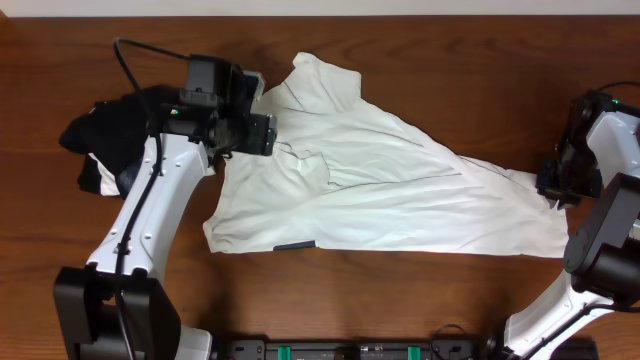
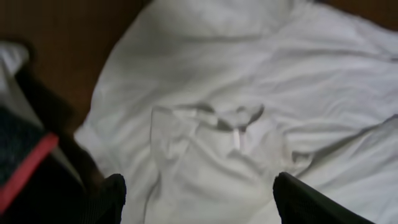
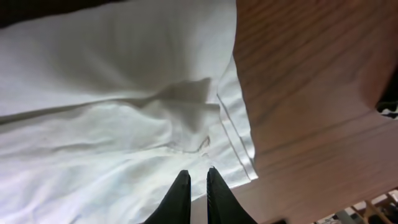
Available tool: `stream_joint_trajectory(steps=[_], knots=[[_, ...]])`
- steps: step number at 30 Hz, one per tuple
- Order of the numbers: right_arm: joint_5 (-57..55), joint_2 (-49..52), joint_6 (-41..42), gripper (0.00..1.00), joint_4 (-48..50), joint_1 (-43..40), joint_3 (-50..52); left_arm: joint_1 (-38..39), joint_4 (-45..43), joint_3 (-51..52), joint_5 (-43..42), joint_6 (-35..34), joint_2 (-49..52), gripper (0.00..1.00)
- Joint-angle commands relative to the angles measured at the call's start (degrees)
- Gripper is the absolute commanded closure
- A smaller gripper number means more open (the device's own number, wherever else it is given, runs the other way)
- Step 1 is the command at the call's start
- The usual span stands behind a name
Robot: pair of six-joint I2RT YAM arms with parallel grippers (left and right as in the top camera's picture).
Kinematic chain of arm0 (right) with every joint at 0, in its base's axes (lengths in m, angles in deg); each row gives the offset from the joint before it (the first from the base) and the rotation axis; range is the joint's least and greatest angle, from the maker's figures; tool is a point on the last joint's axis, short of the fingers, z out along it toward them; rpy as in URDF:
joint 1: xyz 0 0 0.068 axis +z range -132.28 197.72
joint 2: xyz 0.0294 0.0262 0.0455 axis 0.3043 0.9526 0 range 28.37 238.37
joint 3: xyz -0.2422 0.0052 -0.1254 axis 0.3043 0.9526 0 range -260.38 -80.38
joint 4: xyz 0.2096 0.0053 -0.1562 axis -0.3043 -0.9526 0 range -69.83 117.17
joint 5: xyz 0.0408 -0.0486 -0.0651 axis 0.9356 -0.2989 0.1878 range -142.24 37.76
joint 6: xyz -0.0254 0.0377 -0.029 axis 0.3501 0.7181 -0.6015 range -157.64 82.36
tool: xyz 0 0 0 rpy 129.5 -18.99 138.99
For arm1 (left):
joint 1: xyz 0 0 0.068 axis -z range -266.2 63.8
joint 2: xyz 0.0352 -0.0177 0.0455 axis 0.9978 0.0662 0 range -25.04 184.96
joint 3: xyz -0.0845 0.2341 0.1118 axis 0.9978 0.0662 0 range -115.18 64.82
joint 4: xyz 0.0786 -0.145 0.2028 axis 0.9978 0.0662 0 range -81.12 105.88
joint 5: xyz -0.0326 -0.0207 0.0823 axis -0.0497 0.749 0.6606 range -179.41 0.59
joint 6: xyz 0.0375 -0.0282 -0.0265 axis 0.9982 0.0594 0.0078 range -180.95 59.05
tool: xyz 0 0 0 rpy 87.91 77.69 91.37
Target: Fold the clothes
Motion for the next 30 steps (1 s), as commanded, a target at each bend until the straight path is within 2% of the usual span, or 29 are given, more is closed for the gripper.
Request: stream_joint_trajectory(steps=[1,4,5,8,10,20,30], knots=[[-0.81,0.17,1.18,0.9,0.04,0.5,0.15,-0.17,-4.02,-0.33,-2.93,2.4,0.61,0.18],[-0.5,0.17,1.2,0.89,0.87,0.5,0.15,-0.17,-8.87,-0.72,-3.08,2.99,3.21,0.19],[-0.24,0.17,1.2,0.86,0.92,0.5,0.15,-0.17,-10.19,-1.03,-3.13,3.17,4.26,0.19],[2.21,0.17,1.97,0.65,1.07,0.5,0.15,-0.17,-14.49,-3.45,-3.13,3.45,9.57,0.19],[3.87,0.17,2.25,0.6,1.16,0.5,0.15,-0.17,-16.55,-6.45,-3.04,4.74,14.01,0.18],[12.61,-0.11,2.25,0.58,1.18,-0.87,0.13,-0.17,-19.67,-27.61,-3.02,8.11,36.35,0.19],[12.5,-1.14,2.82,0.57,-1.09,-0.9,0.13,0.42,-32.54,-29.22,-3.02,7.61,43.8,0.21]])
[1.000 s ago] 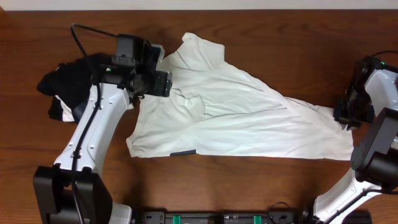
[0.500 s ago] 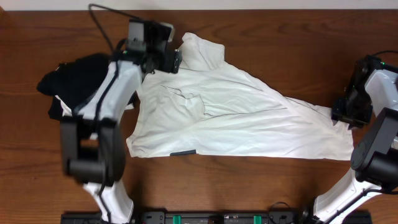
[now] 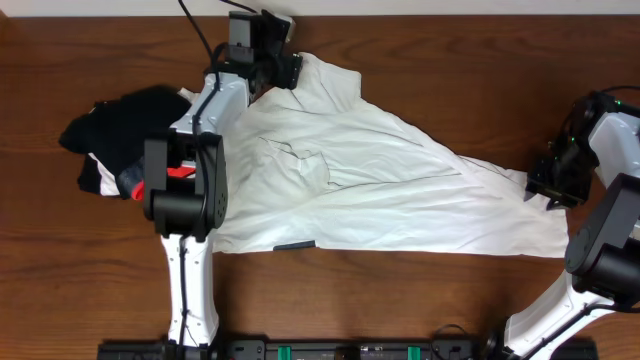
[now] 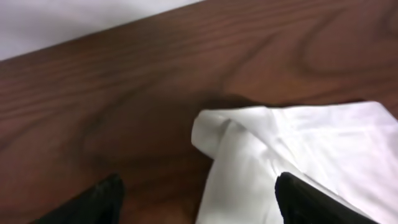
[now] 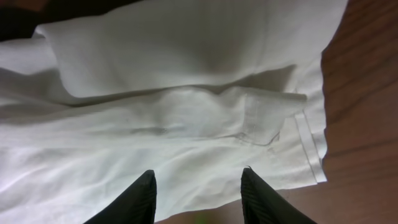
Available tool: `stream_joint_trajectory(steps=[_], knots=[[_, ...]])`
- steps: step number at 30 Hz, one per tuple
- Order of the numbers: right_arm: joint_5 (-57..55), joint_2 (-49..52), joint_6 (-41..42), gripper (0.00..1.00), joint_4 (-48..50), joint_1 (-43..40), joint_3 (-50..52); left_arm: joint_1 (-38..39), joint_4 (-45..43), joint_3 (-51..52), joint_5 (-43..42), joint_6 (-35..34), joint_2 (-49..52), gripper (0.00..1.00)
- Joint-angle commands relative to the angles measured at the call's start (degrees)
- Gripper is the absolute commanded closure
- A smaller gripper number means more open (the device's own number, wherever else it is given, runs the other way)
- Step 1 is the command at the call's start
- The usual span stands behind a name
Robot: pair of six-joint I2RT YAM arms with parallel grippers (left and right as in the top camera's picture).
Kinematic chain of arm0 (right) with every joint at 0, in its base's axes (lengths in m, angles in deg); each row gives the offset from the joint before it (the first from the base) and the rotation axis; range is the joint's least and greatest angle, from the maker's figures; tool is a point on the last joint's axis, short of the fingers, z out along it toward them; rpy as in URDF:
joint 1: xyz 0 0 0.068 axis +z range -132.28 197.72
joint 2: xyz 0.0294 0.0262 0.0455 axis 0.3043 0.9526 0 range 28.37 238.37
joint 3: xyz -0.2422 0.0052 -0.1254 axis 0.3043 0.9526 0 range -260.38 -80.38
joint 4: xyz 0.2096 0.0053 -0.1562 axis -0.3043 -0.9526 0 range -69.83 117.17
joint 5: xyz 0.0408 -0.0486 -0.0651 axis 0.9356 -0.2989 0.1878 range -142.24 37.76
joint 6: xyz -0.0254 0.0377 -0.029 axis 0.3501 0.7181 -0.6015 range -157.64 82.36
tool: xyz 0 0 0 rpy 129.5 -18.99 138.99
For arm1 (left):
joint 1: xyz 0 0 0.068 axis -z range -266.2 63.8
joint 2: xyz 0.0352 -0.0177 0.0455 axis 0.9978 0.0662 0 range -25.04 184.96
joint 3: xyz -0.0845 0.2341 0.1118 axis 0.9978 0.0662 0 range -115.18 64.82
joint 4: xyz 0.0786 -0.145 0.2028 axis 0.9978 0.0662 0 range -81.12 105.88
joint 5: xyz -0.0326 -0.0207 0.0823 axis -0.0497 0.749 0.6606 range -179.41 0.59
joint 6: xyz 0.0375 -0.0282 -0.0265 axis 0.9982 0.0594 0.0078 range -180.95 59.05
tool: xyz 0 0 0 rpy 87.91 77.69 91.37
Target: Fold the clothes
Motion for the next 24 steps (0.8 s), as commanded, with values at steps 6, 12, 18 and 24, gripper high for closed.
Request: stream_joint_trajectory(steps=[6,12,18,24], knots=[[0.44,-1.14,0.85,0.57,-0.04,-0.33,0.11,1.11,-2.34,-1.46,-0.57,-0.31,3.41,0.26],[0.46,-1.14,0.85,0.58,-0.11,-0.33,0.11,2.45,-1.84,-1.44,-0.57,-0.52,5.14,0.28],[0.46,-1.16,0.85,0.59,-0.52,-0.31,0.11,2.67,-1.57,-1.44,0.87,-0.5,6.27,0.47],[0.44,-1.2,0.85,0.6,-0.94,-0.33,0.11,2.58,-0.87,-2.14,1.84,-0.5,6.27,0.94]])
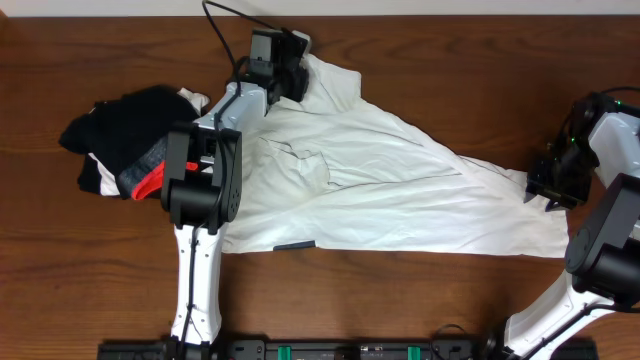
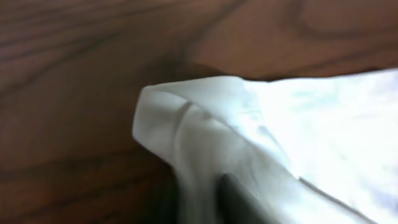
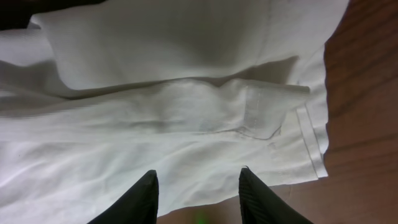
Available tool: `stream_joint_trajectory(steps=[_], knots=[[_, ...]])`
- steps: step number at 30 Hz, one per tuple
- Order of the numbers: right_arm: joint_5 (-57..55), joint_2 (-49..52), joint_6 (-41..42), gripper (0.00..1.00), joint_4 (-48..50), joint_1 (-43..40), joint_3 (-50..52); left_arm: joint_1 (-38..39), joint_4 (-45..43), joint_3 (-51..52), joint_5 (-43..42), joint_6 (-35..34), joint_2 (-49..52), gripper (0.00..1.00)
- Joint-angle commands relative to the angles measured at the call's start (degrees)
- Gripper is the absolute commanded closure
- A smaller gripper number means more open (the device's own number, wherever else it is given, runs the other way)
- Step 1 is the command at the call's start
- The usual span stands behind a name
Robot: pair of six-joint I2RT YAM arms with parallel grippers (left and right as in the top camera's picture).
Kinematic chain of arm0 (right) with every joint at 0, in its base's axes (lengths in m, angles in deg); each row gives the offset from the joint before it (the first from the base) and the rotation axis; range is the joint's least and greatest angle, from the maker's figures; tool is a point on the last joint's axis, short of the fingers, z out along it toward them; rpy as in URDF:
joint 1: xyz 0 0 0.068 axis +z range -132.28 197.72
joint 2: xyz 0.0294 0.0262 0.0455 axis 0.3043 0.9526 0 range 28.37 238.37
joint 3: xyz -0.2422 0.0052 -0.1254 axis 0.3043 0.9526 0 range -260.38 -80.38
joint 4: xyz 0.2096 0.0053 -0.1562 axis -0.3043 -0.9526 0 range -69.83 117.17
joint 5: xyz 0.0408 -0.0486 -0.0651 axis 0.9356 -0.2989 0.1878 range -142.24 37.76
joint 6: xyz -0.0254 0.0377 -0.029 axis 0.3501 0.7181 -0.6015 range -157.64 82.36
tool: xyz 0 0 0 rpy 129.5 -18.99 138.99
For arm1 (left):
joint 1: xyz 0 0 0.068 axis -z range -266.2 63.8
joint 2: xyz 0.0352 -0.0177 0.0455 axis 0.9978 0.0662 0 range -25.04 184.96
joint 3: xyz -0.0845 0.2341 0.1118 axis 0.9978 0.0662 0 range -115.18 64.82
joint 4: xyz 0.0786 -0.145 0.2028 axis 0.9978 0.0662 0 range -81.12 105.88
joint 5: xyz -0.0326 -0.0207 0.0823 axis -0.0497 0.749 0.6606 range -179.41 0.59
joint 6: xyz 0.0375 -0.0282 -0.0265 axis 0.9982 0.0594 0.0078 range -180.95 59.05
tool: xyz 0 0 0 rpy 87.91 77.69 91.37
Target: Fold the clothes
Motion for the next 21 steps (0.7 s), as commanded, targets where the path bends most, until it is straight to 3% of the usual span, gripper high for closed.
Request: stream_joint_trajectory(steps=[1,10,21], knots=[[0.35,-1.22,0.81,0.6,-0.22,-0.33,0.11,-0.31,1.22,-2.38,0.74,0.22,1.29,0.94],[0.35,-1.22,0.79,0.6,-0.39,-0.33,0.11,-1.75,5.62,-4.04,5.05,0.55,-5.11,0.94],[0.33,-1.22,0.59,0.6,-0.35,-0.33,0.11,-3.85,18.1,-4.07,5.66,2.27,-16.17,0.94]])
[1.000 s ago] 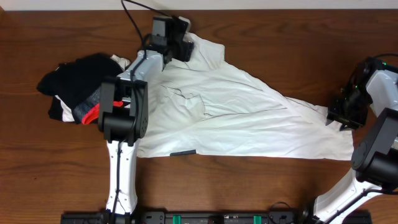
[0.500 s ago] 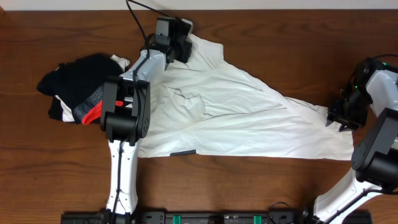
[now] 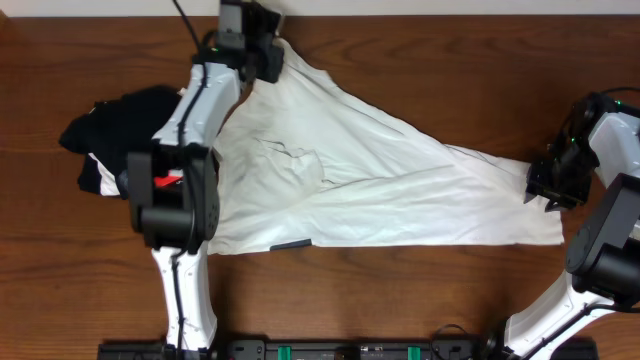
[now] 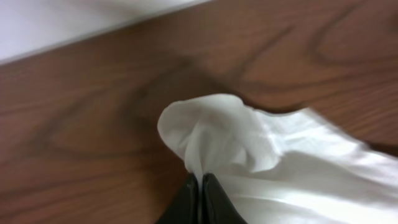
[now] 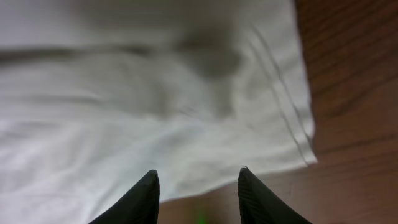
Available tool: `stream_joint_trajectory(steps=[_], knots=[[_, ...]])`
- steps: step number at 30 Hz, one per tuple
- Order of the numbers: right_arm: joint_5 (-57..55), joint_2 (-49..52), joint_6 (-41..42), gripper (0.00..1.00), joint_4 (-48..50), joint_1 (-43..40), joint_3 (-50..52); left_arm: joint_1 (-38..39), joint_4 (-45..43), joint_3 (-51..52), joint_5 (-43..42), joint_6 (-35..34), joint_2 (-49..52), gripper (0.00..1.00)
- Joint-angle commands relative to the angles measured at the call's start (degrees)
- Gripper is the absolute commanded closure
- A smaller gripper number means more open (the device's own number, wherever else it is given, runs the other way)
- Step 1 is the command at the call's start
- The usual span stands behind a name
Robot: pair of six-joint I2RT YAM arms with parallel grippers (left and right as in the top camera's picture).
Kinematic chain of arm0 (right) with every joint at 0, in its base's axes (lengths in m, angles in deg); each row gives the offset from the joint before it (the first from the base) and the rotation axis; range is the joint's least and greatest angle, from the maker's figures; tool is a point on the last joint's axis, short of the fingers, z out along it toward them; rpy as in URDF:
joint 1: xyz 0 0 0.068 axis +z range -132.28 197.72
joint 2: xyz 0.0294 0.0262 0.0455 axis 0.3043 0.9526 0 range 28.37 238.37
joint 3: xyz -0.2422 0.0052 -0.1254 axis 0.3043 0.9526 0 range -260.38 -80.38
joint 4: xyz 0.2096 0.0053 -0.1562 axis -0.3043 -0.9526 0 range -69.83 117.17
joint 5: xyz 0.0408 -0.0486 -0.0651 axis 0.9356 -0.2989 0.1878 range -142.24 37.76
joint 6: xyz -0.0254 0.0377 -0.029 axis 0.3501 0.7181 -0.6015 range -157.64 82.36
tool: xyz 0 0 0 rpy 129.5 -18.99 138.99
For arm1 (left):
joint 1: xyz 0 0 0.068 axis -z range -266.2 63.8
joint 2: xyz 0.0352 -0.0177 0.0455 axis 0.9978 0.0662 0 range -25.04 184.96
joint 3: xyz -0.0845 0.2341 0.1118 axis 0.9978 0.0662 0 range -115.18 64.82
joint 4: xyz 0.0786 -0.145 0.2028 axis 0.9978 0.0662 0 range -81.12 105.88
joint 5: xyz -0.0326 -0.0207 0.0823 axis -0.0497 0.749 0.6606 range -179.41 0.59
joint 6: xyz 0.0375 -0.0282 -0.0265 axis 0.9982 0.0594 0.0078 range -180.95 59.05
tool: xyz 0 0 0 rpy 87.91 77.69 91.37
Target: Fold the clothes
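A white shirt (image 3: pixel 380 180) lies spread across the wooden table, from its far-left corner to the right hem. My left gripper (image 3: pixel 270 55) is at that far corner, shut on a bunched fold of the shirt (image 4: pixel 211 124); in the left wrist view the left gripper (image 4: pixel 200 185) pinches the cloth between touching fingers. My right gripper (image 3: pixel 548 185) hovers over the right hem (image 5: pixel 292 106). In the right wrist view the right gripper (image 5: pixel 198 180) is open, with nothing between its fingers.
A pile of dark clothes (image 3: pixel 115 135) with a red and white trim sits at the table's left side. Bare wood (image 3: pixel 480 70) lies beyond the shirt at the far right. The far table edge runs just behind the left gripper.
My left gripper has shut on the shirt's far-left corner and moved left and toward the far edge with it. The shirt's upper part is drawn flatter. The right gripper stays open.
My left gripper was open over the shirt's chest while the right was shut at the right hem. Then the left stood open at the far corner and the right had opened. The left then closed round the corner, and now holds it nearer the far edge.
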Motion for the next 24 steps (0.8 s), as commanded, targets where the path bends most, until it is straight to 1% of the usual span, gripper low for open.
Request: stream_joint_trajectory(steps=[1,6,12,24], knots=[[0.22,-1.22,0.59,0.6,-0.15,-0.33,0.11,-0.17,2.75,-1.7,1.16,1.11,-3.85,0.94],[0.17,-1.22,0.59,0.61,-0.17,-0.33,0.11,-0.13,10.95,-1.7,1.14,1.11,-5.68,0.94],[0.2,-1.22,0.63,0.61,0.15,-0.33,0.11,0.35,24.06,-1.7,1.09,1.09,-6.62,0.94],[0.2,-1.22,0.61,0.6,0.48,-0.33,0.11,4.17,45.83,-1.7,1.16,0.63,-6.99,0.94]])
